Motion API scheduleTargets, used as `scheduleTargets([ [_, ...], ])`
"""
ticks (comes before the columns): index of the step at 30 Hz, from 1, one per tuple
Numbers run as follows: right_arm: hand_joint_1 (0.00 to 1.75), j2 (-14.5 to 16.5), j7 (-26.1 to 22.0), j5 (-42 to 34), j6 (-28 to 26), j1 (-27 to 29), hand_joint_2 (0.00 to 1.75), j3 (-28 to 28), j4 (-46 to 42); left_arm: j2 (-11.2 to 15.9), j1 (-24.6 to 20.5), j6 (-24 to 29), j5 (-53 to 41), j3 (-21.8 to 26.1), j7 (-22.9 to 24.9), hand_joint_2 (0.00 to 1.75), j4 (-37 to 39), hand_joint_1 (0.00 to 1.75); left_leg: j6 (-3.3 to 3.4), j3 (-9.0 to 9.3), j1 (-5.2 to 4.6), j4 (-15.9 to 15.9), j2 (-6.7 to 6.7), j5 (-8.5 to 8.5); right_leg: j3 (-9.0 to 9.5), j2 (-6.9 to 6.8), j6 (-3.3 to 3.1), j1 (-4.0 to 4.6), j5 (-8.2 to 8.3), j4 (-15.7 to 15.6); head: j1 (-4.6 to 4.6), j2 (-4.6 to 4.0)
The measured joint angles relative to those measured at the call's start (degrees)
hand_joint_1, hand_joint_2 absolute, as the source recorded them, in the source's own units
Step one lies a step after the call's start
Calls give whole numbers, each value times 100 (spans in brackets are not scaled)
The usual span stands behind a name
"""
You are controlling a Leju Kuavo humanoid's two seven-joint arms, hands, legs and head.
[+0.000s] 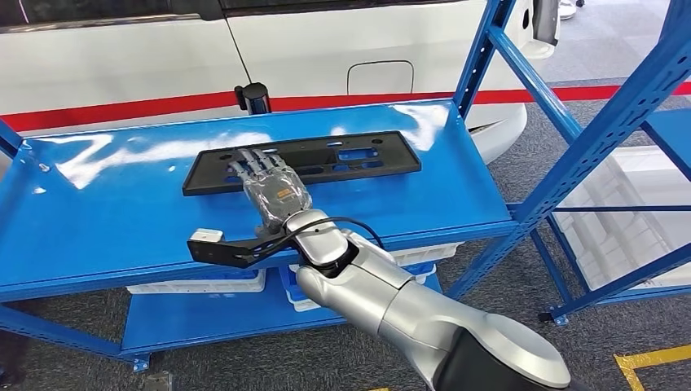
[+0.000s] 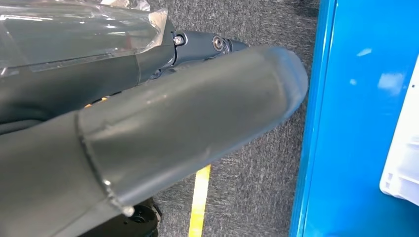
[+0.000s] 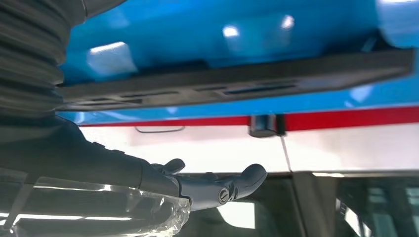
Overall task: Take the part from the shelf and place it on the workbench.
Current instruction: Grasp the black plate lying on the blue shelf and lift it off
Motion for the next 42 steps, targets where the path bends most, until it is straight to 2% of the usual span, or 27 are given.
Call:
scheduleTargets([
  [4,0,0,47,-25,-17,0,175,-36,440,6,11,-19,11,2,-33,0,0,0,0,3,4,0,1,0,-1,0,0,1,0,10,1,0],
  [18,0,0,49,-50,-17,-5,175,-57,591,12,18,-23,18,3,-37,0,0,0,0,3,4,-1,2,0,-3,0,0,2,0,12,-1,0],
  [26,0,0,391,-179,-373,-396,175,-368,1952,51,51,93,114,39,3,0,2,0,2,5,3,-1,4,3,-5,0,0,4,0,23,1,0],
  [34,0,0,402,-170,-401,-405,175,-402,2059,51,51,97,114,43,4,0,2,0,2,5,4,-1,3,3,-6,0,0,6,0,25,1,0],
  [39,0,0,484,-117,-606,-406,175,-411,2093,33,51,174,95,48,4,0,2,0,2,5,4,-1,3,3,-5,0,0,6,0,26,1,0],
  [40,34,1,494,-98,-629,-405,175,-411,2095,25,51,190,94,48,4,0,2,0,2,5,4,-1,3,3,-5,0,0,6,0,26,1,0],
  [42,119,2,527,-62,-635,-402,175,-409,2095,10,51,211,90,49,2,0,2,0,2,5,4,-1,3,3,-5,1,0,6,0,26,1,0],
])
